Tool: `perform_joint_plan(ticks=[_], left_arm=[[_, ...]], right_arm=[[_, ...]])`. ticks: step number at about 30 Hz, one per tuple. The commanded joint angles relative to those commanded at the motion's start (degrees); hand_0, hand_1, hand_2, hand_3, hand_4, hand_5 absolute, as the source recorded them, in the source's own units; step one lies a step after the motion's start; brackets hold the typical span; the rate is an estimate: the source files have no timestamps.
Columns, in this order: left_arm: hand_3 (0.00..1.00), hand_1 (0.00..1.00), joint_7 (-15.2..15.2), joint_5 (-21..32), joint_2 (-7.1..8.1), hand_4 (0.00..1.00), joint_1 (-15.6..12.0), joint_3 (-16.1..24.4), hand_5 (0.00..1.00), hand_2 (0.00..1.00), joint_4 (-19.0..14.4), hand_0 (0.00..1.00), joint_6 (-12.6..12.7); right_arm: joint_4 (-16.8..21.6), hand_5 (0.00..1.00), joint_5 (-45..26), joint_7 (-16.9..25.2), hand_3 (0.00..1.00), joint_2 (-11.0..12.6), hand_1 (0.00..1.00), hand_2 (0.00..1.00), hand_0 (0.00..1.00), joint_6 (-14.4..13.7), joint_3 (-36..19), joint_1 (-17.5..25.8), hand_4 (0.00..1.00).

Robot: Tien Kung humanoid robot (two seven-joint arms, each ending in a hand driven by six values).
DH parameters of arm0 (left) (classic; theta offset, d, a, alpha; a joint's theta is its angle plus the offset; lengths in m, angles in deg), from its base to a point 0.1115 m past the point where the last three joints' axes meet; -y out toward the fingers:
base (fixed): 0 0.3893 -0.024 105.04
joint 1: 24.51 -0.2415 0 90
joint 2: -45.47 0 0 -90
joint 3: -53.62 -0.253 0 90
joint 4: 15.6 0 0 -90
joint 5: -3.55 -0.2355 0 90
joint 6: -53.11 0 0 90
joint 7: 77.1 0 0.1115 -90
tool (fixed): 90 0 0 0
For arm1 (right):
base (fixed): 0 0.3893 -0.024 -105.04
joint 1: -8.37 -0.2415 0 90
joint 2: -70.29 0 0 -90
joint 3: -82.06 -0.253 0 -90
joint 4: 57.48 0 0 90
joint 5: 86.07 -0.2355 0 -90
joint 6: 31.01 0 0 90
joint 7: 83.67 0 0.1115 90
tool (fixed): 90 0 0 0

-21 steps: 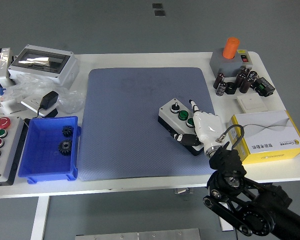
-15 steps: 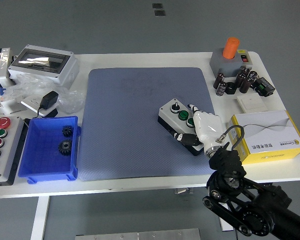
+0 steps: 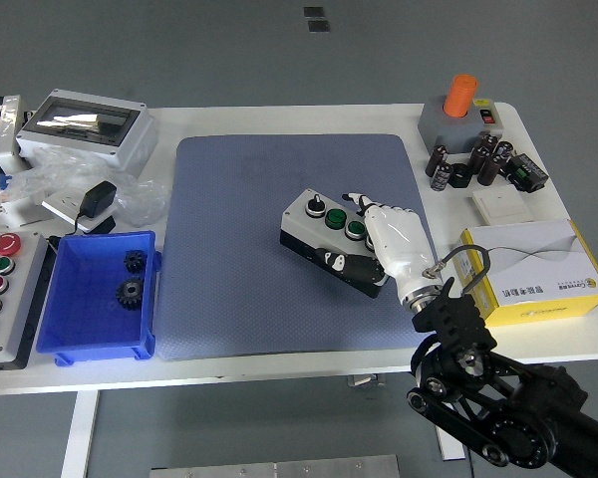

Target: Pick up the button,place it on the desk,press the button,press the button

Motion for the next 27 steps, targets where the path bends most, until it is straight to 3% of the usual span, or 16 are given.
perform_joint_plan(ticks=[5, 12, 16, 27], left_arm=[[0.661, 0.683, 0.0, 0.1, 0.0, 0.718, 0.0, 0.0, 0.292, 0.59, 0.0, 0.677, 0.1], [0.662, 0.682, -0.2, -0.2, -0.02, 0.718, 0.0, 0.3, 0.288, 0.59, 0.0, 0.677, 0.1], [0.662, 0.682, -0.2, -0.2, -0.06, 0.718, 0.0, 0.3, 0.288, 0.59, 0.0, 0.677, 0.1], [0.663, 0.682, -0.3, -0.3, -0.16, 0.718, 0.1, 0.3, 0.285, 0.59, 0.0, 0.677, 0.1]], right_arm=[[0.2, 0.051, -0.9, 3.8, 0.718, 1.5, 0.311, 0.365, 0.135, -1.2, 1.5, -0.9, 0.629], [0.9, 0.07, -2.4, 11.4, 0.68, 4.8, 0.3, 0.335, 0.12, -3.1, 8.6, -4.1, 0.656], [-0.5, 0.07, -3.1, 15.5, 0.68, 5.5, 0.3, 0.335, 0.12, -3.8, 11.5, -5.7, 0.656], [-11.2, 0.045, -5.3, 24.0, 0.685, 4.0, 0.31, 0.331, 0.13, -3.9, 12.8, -9.1, 0.623]])
